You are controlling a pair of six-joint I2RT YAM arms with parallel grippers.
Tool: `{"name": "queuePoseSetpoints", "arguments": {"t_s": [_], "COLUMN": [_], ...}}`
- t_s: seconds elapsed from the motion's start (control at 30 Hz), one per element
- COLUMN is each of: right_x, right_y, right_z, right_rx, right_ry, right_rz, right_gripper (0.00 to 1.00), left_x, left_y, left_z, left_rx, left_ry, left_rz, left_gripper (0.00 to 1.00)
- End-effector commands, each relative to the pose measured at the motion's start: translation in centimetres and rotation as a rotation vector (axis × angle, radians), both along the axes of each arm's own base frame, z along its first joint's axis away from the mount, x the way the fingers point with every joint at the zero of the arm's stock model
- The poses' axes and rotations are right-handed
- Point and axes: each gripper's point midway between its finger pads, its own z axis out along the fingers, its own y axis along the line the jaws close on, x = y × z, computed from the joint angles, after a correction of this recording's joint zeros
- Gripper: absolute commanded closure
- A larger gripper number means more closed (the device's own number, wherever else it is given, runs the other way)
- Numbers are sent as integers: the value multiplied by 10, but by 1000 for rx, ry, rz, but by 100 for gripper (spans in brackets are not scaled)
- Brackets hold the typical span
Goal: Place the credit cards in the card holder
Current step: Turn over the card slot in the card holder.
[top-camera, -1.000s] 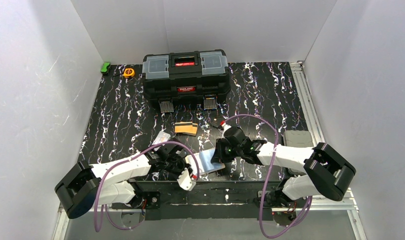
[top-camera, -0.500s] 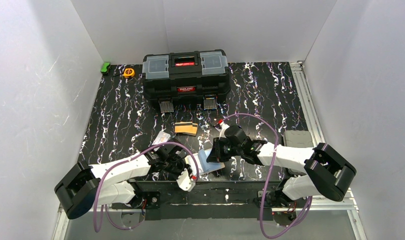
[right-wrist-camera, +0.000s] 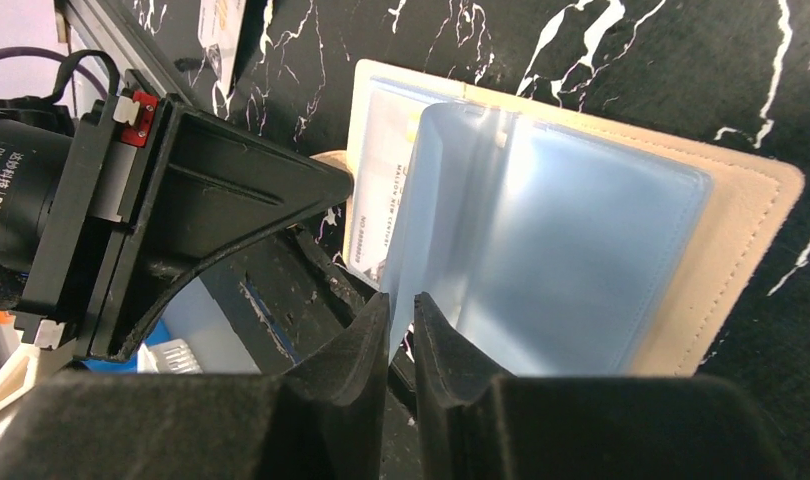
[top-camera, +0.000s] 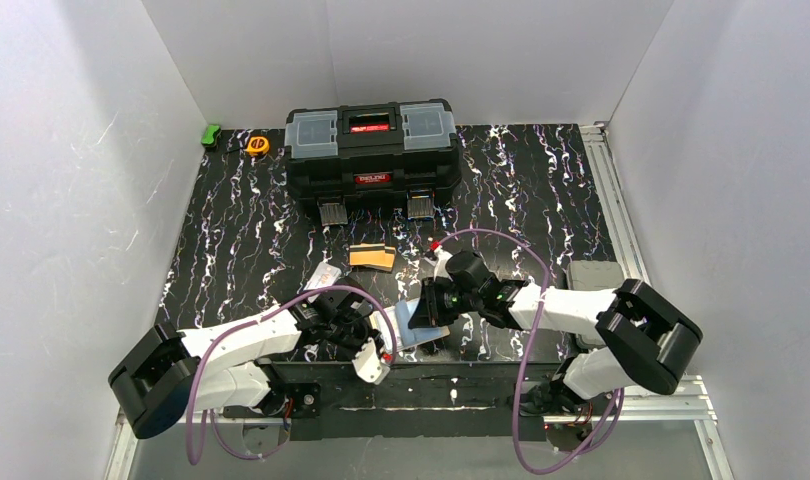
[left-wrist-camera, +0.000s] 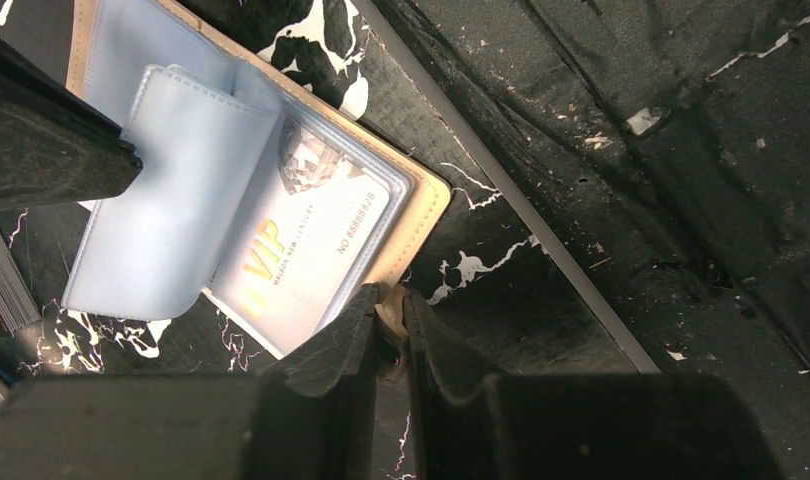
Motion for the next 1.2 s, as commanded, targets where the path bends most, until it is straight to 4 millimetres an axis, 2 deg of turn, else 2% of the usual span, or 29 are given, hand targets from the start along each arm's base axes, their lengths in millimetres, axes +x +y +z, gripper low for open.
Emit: {"name": "queuePoseSetpoints", "arguments": {"t_s": [0.0, 0.27, 0.7, 0.87, 0.97, 1.17], "right_x": [0, 0, -2, -4, -4, -3], "right_y": [13, 20, 27, 30, 31, 32], "right_z": [13, 19, 23, 28, 27, 23], "right_rx": [68, 99, 130, 146, 142, 128], "right_ry": [-15, -22, -21, -28, -23, -13], "right_rz": [37, 66, 106, 130, 136, 131], "right_gripper": [77, 71, 69, 63, 60, 59], "left_x": [-12, -14, -15, -15, -16, -16], "left_y": [7, 9, 8, 8, 8, 8], "left_z": [-4, -5, -5, -5, -5, -4], "left_rx": [10, 13, 13, 14, 14, 13], "left_ry": [32, 30, 28, 25, 25, 23], "left_rz": [-26, -38, -53, -62, -65, -68], "left_gripper": [96, 96, 96, 96, 96, 96]}}
